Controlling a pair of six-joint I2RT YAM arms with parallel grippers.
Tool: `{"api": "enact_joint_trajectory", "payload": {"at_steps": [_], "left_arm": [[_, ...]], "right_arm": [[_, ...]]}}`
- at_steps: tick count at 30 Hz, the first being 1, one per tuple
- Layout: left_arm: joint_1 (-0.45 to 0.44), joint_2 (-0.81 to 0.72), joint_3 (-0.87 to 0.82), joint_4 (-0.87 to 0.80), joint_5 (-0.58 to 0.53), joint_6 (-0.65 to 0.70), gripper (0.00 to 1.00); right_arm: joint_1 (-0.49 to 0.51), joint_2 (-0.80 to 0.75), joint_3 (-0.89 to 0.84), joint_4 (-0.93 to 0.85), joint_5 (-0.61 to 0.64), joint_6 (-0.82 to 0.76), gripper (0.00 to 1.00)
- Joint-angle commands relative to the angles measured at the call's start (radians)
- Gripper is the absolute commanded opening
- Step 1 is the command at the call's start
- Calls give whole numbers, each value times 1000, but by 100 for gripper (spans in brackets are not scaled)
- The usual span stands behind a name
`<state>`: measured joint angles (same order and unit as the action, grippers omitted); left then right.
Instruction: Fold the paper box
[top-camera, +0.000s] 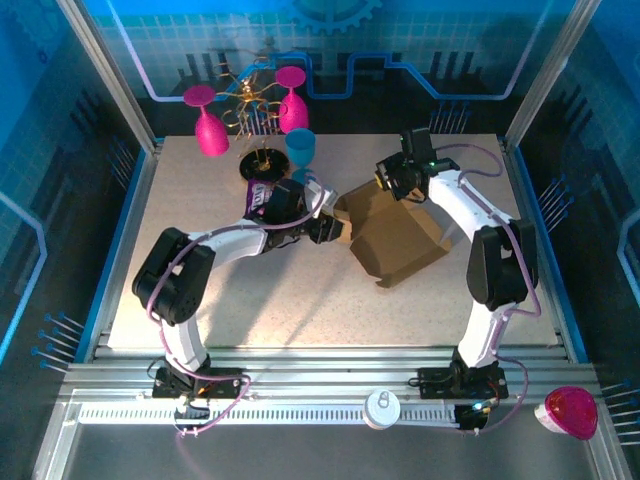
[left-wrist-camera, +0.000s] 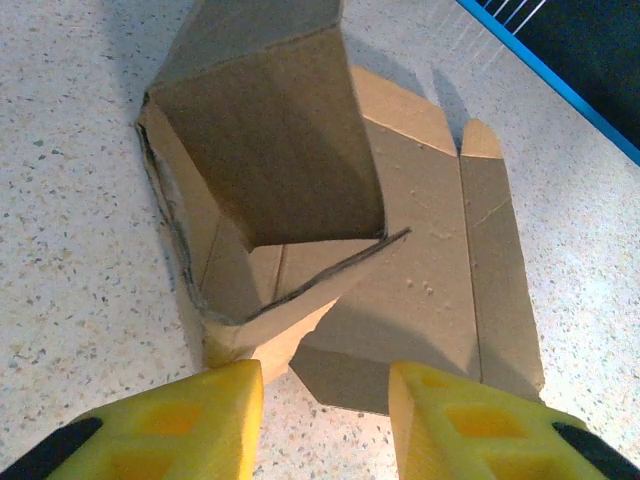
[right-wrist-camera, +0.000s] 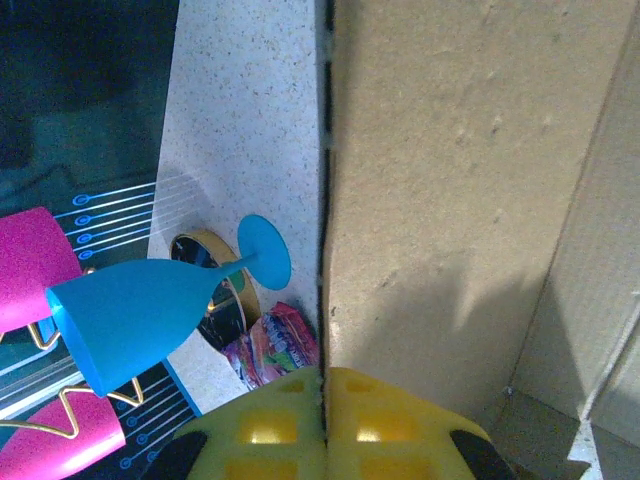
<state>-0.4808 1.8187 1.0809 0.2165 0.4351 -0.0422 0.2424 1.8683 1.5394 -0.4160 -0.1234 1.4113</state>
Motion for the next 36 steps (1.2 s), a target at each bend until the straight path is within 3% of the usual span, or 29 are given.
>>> {"api": "enact_joint_trajectory", "payload": {"at_steps": [1, 17, 21, 27, 36], "left_arm": [[-4, 21, 30, 37, 13, 10, 38], [-21, 82, 68, 90, 42, -17, 34], [-26, 91, 53, 135, 4, -29, 45], [-16, 108, 38, 194, -42, -50, 44], [21, 166, 73, 284, 33, -148, 43]], "right_arm": [[-12, 23, 29, 4, -20, -8, 0], [-12, 38, 35, 27, -38, 8, 0], [-13, 38, 34, 34, -39, 14, 0], [-18, 47, 42, 52, -47, 17, 0], [-20, 70, 61, 60, -68, 17, 0]]}}
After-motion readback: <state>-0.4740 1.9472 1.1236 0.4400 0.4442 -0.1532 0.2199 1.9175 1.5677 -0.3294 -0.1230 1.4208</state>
